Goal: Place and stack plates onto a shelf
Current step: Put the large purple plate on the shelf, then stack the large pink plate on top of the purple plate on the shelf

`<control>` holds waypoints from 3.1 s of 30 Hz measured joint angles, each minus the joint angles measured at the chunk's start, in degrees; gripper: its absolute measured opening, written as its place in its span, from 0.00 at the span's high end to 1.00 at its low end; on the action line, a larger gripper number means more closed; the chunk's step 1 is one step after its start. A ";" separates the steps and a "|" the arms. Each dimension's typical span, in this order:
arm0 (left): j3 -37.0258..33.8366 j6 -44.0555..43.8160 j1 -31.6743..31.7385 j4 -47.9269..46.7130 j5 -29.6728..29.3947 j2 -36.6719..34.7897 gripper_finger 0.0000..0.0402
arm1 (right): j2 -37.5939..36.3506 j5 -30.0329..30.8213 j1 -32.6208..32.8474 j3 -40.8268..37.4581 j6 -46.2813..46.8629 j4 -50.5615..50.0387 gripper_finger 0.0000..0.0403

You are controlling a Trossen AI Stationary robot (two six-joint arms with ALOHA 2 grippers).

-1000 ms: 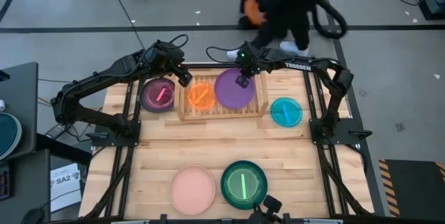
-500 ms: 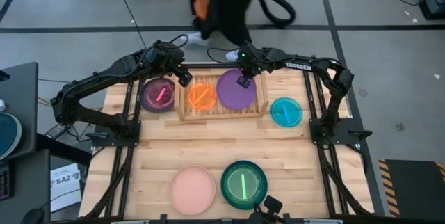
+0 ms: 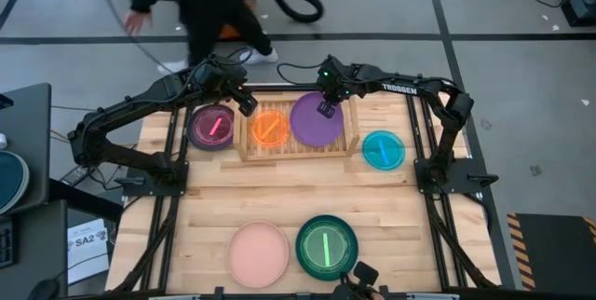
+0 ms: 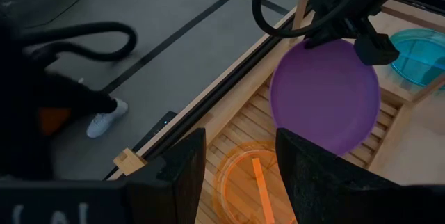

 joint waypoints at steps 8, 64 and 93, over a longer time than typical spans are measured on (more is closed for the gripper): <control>0.00 0.00 -0.02 -0.02 0.00 0.00 0.55 | 0.04 0.38 -0.07 -0.01 0.01 0.71 0.81; 0.07 10.04 -14.10 -2.36 11.08 0.00 0.55 | -12.67 1.44 5.20 -0.04 -0.22 6.37 0.47; 0.06 -52.51 -58.74 -20.15 3.07 3.91 0.55 | -18.61 1.38 32.86 0.00 -0.20 3.09 0.47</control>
